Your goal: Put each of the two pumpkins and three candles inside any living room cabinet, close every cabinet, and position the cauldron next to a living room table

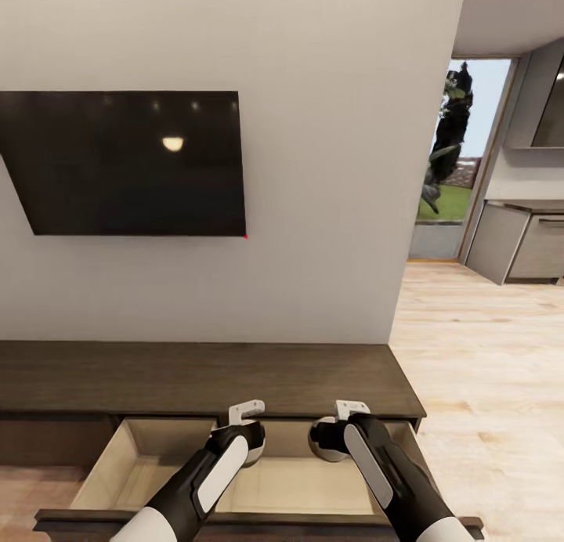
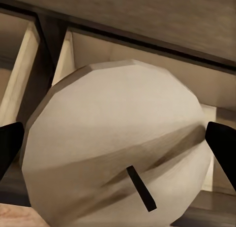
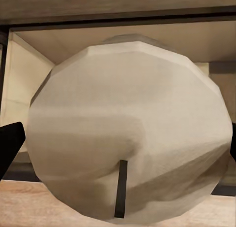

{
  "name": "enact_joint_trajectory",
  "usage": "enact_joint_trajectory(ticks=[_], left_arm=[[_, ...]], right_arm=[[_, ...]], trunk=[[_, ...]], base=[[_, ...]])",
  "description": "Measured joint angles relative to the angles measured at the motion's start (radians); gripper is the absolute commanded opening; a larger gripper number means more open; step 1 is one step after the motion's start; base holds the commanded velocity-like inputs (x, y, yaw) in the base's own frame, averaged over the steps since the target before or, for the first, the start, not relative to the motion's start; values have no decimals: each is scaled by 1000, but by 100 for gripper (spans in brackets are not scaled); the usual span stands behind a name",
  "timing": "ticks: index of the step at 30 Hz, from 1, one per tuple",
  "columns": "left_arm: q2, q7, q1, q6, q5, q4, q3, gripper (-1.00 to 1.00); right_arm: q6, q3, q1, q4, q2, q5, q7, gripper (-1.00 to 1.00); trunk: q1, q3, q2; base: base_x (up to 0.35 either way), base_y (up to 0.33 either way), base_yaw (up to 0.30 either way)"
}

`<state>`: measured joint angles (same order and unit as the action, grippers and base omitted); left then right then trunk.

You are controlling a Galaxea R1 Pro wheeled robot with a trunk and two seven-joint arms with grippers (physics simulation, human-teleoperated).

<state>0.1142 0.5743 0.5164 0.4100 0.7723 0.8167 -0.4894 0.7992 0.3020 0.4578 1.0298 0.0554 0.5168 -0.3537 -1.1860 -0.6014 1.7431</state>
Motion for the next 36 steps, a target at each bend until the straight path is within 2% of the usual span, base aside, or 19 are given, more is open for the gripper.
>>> enact_joint_trajectory(ticks=[30, 34, 36], left_arm=[[-6, -9, 0, 10, 5, 14, 0, -100], [-9, -104, 0, 14, 11, 13, 5, -100], [-20, -160, 1, 16, 8, 12, 8, -100]], right_arm=[[1, -5, 0, -3, 0, 14, 5, -100], [1, -5, 0, -3, 0, 15, 5, -100], [1, -5, 0, -3, 0, 14, 6, -100]], trunk=[[-115, -94, 210], [-130, -107, 238], [-138, -113, 252]], base=[[0, 0, 0], [0, 0, 0], [0, 0, 0]])
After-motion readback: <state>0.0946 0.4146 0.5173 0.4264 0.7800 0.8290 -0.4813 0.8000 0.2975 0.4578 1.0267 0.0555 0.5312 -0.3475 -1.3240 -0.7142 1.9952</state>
